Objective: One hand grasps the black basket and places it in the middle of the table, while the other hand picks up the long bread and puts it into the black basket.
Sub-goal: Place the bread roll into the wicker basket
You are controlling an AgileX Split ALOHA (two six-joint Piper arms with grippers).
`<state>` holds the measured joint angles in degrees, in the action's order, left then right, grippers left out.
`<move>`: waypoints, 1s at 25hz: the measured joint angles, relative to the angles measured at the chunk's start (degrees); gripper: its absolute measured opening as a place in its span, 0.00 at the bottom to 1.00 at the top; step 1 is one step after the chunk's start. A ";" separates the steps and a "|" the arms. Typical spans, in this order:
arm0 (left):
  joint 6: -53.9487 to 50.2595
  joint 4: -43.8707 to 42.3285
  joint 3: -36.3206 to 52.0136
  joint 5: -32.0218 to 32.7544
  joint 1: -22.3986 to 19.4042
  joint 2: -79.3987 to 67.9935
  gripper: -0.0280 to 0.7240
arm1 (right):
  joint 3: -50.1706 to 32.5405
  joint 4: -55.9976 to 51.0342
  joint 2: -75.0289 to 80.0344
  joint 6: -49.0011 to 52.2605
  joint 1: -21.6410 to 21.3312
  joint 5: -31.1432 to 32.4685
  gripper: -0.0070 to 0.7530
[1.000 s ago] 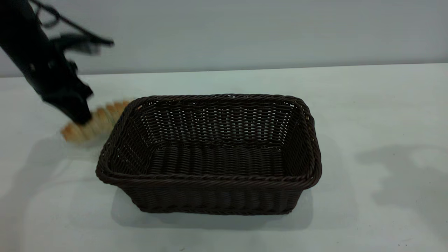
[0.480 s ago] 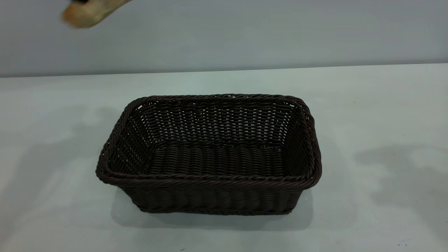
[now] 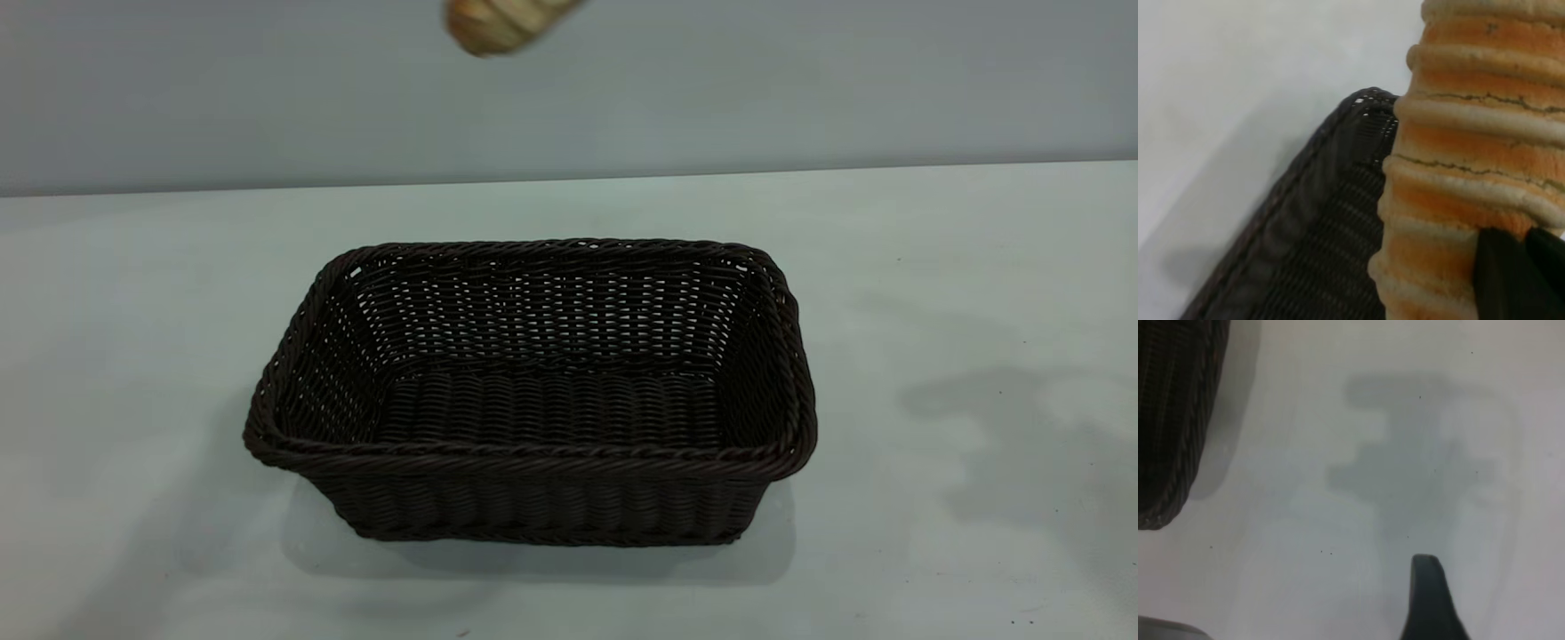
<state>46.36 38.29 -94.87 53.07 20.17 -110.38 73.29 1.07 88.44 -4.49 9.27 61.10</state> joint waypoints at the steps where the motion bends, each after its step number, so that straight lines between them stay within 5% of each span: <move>1: -0.37 -0.36 0.00 -0.12 0.79 -1.00 0.08 | 0.00 0.00 0.00 0.00 0.00 0.00 0.67; 16: -5.14 -2.34 0.00 2.34 2.00 -14.00 0.10 | 0.00 0.00 0.00 0.00 0.00 -0.05 0.67; 19: -5.76 -3.11 0.00 4.65 2.00 -14.11 0.20 | 0.00 0.00 0.00 0.00 0.00 -0.11 0.67; 25: -6.64 -3.62 -0.20 8.65 2.00 -14.11 0.60 | 0.00 0.00 0.00 0.00 0.00 -0.15 0.67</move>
<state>39.72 34.67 -95.07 61.72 22.16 -124.49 73.29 1.07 88.44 -4.49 9.27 60.95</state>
